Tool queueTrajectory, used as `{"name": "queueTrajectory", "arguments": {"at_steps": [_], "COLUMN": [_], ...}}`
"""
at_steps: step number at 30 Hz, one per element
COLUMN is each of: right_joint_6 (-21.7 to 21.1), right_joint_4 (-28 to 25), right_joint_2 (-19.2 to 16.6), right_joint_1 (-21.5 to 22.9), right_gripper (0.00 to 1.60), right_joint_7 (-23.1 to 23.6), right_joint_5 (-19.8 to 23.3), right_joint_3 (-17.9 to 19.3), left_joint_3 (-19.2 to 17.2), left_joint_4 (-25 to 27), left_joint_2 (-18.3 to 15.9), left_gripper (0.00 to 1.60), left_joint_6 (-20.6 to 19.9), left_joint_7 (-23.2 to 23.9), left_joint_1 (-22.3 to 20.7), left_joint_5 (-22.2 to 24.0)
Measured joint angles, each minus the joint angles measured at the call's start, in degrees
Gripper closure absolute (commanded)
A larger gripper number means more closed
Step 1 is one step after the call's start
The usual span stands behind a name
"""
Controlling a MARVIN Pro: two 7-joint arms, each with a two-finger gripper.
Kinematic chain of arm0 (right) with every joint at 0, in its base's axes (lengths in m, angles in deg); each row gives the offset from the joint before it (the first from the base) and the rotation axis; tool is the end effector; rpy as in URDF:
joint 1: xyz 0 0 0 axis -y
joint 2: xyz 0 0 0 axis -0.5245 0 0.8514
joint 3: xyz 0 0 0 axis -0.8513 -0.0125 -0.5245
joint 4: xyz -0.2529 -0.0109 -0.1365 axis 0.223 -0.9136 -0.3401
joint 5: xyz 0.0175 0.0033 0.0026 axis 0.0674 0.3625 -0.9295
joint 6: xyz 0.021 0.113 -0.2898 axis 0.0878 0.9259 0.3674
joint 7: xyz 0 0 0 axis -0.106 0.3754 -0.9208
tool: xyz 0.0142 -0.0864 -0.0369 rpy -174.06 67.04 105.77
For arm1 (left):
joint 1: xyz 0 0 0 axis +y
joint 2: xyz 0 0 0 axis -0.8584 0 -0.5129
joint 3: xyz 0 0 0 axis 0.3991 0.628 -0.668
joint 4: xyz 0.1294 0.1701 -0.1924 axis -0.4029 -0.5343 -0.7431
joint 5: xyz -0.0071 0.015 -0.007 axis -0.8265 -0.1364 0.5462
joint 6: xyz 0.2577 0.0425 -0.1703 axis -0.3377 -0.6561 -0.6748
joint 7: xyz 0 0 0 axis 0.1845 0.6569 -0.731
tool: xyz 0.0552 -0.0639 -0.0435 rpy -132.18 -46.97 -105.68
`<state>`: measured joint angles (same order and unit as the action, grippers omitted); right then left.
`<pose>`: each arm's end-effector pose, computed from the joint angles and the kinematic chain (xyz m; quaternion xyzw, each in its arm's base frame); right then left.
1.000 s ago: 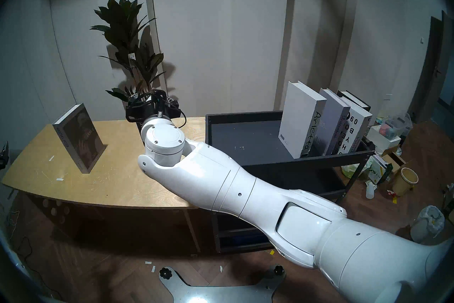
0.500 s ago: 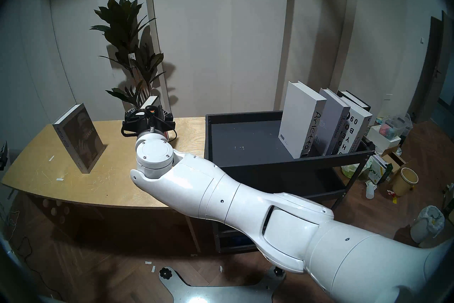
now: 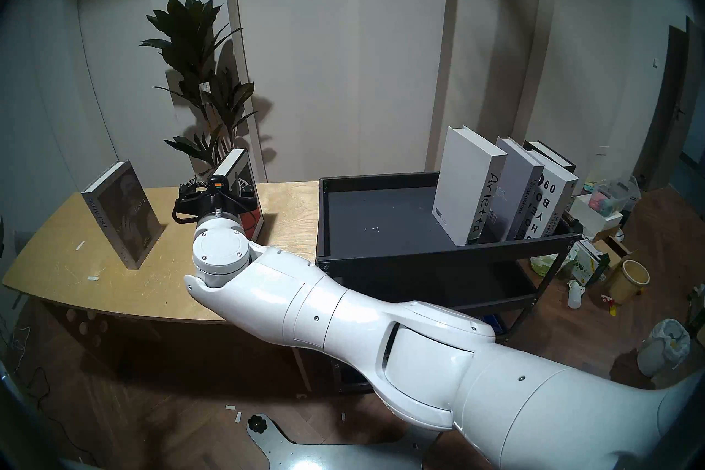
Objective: Move the books from the display table onto the shelf, standing them upright with spines facing out and tallest at one end
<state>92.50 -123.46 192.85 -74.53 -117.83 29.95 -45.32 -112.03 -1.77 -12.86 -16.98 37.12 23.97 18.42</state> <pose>0.4413 0.3929 -0.1895 -0.6847 -0.0352 -0.6920 0.2261 0.1917 0.5447 -0.1575 -0.5662 0.0498 -0.8106 0.1414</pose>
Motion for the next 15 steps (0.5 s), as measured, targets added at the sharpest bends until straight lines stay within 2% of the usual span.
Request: {"name": "queueTrajectory", "arguments": {"at_steps": [10,15], "right_joint_6": [2.13,2.75], "right_joint_4": [7.04,12.16], "right_joint_2": [3.41,6.12], "right_joint_1": [1.19,1.91], "right_gripper": [0.0,0.0], "right_joint_7": [0.44,1.45], "right_joint_5": [-0.16,-0.11], "right_joint_3": [0.59,0.62], "left_joint_3": [0.0,0.09], "left_joint_4": [-4.09,-5.92], "left_joint_2": [-1.88,-2.85], "left_gripper": [0.0,0.0], "left_joint_6": [1.65,2.49], "left_joint_7": [3.94,5.52], "left_joint_1": [-1.59,-2.55], "left_joint_5": [1.31,1.76]}}
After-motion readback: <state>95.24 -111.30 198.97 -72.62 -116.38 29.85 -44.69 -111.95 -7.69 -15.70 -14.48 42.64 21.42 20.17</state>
